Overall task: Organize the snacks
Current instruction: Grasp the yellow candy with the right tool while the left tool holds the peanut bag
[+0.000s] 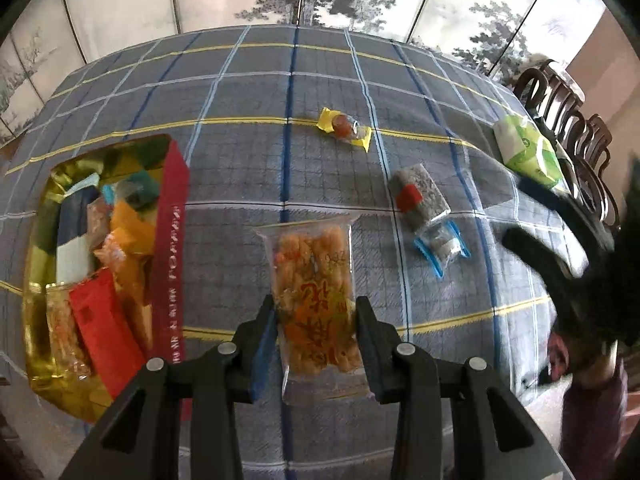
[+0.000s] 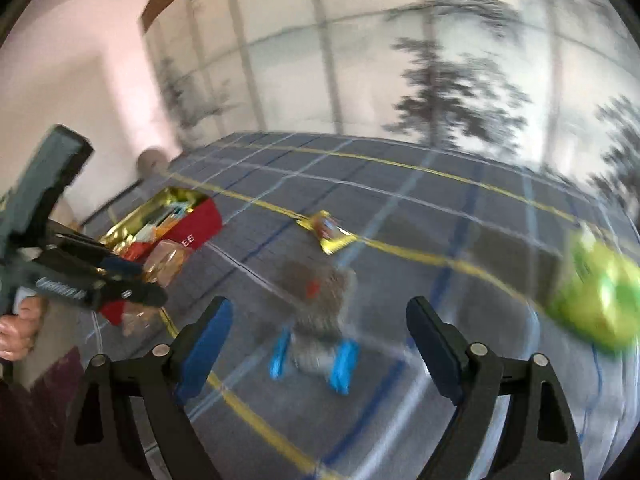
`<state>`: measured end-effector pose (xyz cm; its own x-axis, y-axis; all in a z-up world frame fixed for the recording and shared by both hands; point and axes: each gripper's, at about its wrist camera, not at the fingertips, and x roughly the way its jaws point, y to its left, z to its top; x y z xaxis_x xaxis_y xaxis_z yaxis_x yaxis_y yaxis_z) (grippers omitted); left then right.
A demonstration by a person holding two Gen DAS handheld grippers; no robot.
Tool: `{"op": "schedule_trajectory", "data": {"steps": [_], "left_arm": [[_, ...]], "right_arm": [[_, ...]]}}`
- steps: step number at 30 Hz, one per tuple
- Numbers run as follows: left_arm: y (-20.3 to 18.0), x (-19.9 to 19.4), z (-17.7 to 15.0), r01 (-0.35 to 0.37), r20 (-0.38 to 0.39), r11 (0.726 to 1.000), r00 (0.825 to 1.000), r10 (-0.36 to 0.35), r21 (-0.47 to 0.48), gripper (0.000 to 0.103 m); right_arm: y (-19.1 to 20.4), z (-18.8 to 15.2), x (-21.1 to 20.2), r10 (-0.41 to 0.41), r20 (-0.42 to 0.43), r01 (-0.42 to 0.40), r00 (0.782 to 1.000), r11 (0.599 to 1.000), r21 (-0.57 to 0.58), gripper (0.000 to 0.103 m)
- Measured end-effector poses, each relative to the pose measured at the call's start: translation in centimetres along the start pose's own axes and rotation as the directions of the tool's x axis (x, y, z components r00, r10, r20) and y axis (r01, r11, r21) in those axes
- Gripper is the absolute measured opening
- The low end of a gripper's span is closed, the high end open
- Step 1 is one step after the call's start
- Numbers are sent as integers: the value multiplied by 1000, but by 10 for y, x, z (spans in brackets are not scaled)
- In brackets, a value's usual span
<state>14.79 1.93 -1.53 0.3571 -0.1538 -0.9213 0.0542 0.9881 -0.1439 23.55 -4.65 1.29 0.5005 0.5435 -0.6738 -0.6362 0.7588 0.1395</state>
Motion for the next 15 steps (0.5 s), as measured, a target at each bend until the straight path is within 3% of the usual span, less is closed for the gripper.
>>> {"op": "schedule_trajectory", "data": {"steps": [4, 7, 15], "left_arm": [[6, -12, -3, 17, 7, 1000, 1000, -17, 2, 38], [10, -21, -4, 18, 29, 1000, 999, -18, 9, 38], [18, -29, 2, 20, 55, 1000, 998, -21, 24, 38]], "right_arm": [[3, 41, 51, 49, -76, -56, 996, 994, -96, 78], [7, 61, 97, 39, -159, -66, 987, 983, -173, 78], [1, 80, 169, 47, -280, -112, 959, 969, -219, 66]]}}
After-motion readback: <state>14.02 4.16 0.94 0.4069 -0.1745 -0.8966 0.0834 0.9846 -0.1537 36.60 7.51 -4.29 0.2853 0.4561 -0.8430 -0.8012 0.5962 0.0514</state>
